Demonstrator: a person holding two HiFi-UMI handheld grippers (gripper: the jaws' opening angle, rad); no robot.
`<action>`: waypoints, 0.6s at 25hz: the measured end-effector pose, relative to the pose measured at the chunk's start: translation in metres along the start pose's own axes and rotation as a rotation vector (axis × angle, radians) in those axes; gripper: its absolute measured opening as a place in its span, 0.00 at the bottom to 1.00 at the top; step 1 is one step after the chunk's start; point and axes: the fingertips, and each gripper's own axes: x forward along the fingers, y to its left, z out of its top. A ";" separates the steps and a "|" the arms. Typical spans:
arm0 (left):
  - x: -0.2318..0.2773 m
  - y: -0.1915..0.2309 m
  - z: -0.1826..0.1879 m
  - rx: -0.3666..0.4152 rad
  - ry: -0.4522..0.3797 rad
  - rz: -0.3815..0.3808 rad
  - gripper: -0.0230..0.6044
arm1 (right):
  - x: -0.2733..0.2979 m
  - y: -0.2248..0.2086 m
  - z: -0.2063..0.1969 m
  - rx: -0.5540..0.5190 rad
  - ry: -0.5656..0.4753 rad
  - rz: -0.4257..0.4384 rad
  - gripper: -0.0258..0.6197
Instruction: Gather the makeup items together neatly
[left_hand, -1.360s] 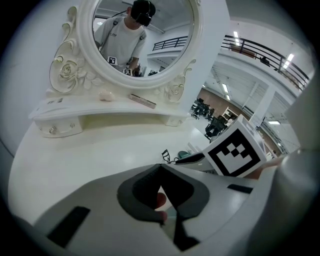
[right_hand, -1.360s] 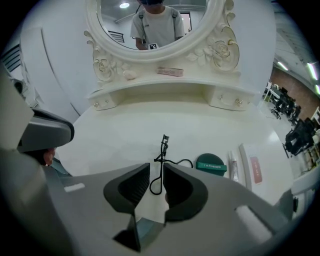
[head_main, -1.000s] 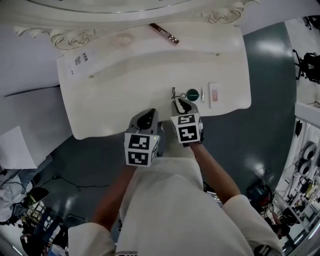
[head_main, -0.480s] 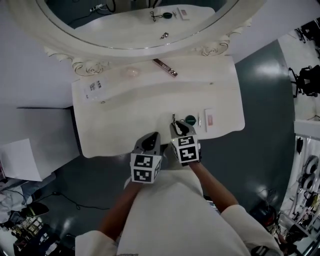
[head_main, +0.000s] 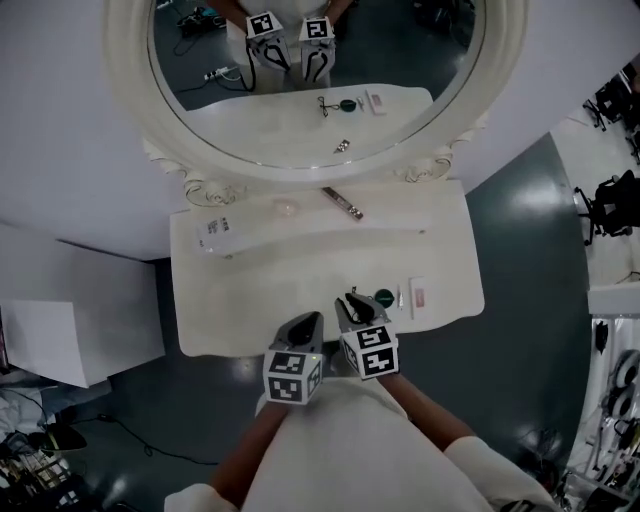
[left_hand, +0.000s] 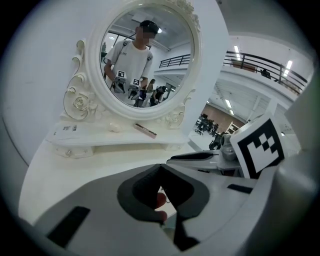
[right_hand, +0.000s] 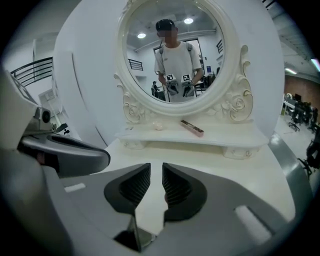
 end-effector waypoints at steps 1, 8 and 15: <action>-0.004 0.000 0.006 -0.008 -0.014 -0.003 0.03 | -0.002 0.005 0.006 -0.016 -0.015 0.007 0.15; -0.030 -0.004 0.041 0.009 -0.093 -0.020 0.03 | -0.026 0.029 0.052 -0.075 -0.129 0.046 0.15; -0.053 -0.016 0.070 0.057 -0.152 -0.048 0.03 | -0.057 0.045 0.097 -0.097 -0.253 0.086 0.15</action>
